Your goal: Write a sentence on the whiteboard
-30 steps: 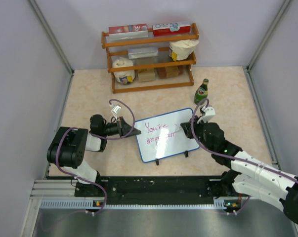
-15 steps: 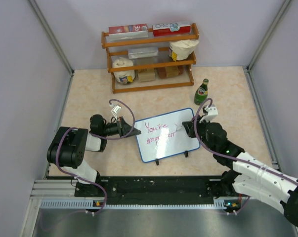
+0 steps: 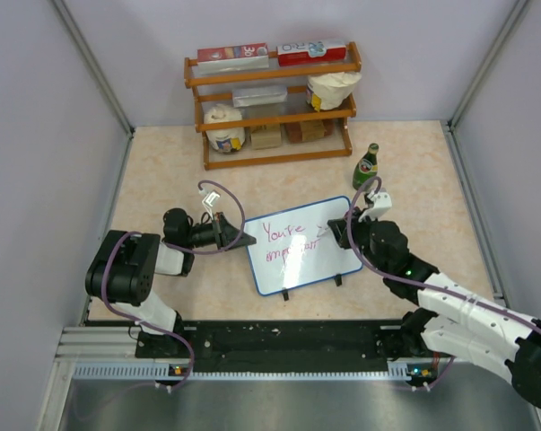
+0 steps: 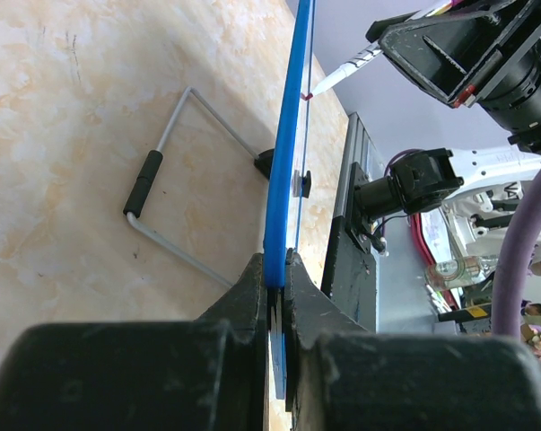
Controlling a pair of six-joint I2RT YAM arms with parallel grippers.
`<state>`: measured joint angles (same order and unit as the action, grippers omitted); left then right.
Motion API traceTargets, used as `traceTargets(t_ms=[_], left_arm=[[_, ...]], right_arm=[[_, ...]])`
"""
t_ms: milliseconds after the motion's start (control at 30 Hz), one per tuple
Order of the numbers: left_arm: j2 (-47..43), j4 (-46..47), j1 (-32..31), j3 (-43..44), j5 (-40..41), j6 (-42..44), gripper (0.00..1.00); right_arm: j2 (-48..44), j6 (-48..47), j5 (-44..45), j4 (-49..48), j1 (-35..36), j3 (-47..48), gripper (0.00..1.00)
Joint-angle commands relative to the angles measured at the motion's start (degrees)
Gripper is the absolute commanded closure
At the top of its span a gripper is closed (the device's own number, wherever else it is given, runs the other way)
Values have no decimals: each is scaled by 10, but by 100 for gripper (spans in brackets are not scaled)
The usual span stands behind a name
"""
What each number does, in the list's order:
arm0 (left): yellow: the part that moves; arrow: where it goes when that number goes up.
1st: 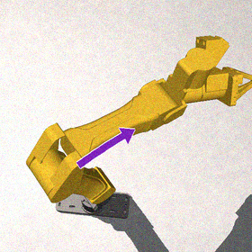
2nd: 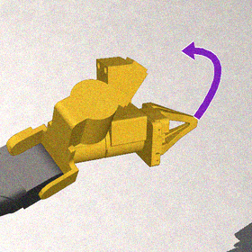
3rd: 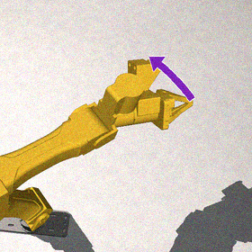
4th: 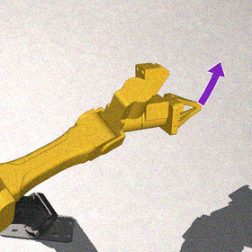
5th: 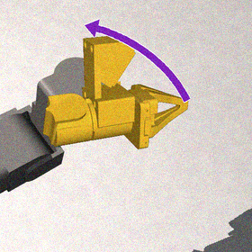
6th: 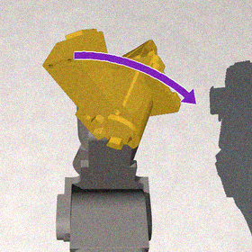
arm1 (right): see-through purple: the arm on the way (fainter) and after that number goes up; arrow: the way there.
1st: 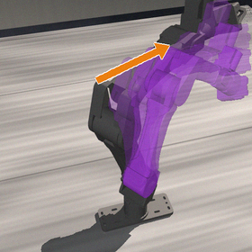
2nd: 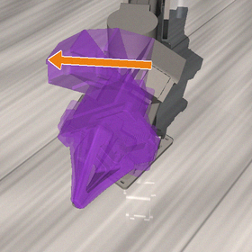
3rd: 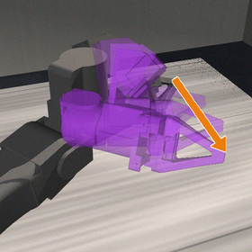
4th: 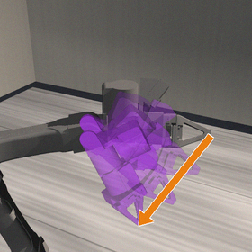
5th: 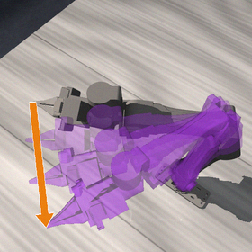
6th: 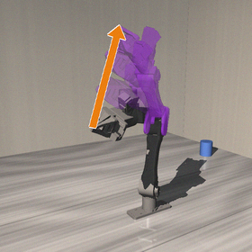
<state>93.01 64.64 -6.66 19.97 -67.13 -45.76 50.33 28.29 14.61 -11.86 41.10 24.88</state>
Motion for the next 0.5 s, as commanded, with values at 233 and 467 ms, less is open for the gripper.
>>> traceTargets(t_ms=[233, 467], left_arm=[[9, 29, 9, -1, 27, 30, 100], [9, 29, 9, -2, 28, 29, 100]], right_arm=[[-26, 4, -19, 9, -9, -11, 100], [-36, 9, -33, 18, -10, -28, 100]])
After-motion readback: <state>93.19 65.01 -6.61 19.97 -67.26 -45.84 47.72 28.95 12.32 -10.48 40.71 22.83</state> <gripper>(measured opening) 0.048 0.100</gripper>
